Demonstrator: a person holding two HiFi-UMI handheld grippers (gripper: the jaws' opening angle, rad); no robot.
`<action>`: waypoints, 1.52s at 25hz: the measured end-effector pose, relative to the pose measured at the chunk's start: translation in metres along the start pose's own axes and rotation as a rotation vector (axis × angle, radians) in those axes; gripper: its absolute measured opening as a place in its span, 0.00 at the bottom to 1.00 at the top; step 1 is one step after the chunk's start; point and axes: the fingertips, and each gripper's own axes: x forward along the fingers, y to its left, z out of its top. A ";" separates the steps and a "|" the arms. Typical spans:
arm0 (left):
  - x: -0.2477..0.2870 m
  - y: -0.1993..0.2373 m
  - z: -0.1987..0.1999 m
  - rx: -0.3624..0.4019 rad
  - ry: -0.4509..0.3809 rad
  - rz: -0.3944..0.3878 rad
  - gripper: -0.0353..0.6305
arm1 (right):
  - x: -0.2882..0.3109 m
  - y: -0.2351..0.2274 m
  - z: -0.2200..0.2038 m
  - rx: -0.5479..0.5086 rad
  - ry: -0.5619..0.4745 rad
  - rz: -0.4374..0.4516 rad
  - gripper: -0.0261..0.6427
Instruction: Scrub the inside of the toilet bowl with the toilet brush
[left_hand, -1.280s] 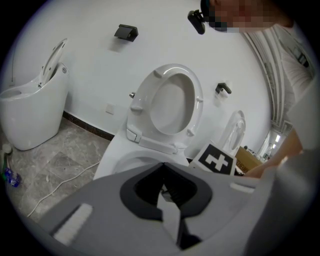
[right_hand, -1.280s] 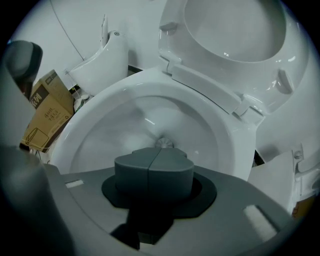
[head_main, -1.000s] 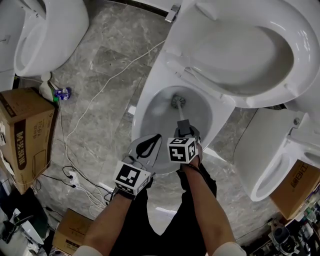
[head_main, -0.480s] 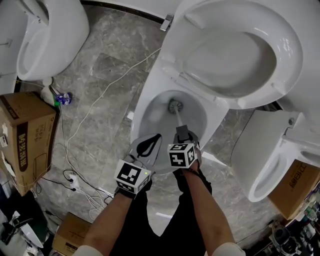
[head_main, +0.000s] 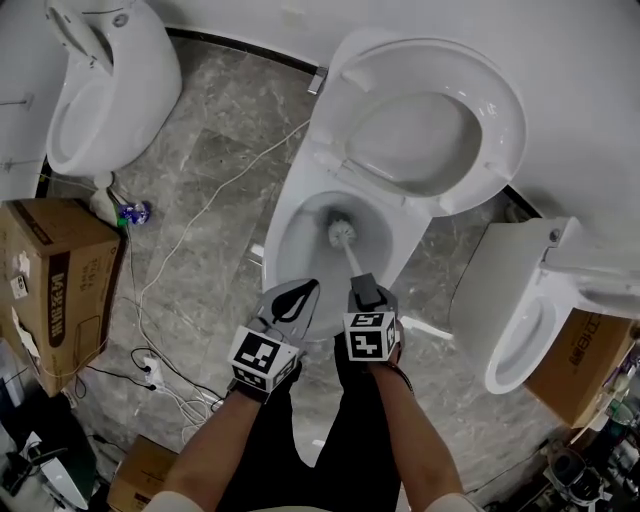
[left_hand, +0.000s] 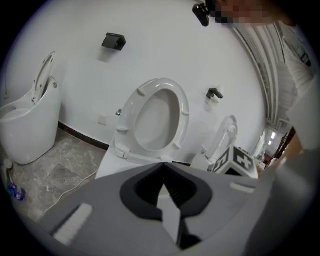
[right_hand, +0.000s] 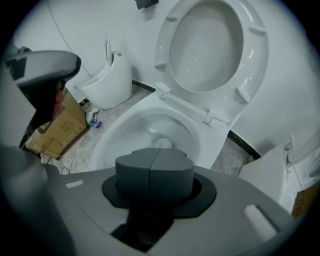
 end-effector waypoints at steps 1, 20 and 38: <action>-0.006 -0.006 0.007 0.005 0.002 -0.006 0.06 | -0.015 0.001 0.001 0.010 -0.012 0.008 0.28; -0.147 -0.113 0.168 0.114 -0.059 -0.112 0.06 | -0.327 0.045 0.046 0.076 -0.344 0.111 0.28; -0.269 -0.187 0.327 0.199 -0.267 -0.175 0.06 | -0.550 0.069 0.136 0.059 -0.844 0.127 0.28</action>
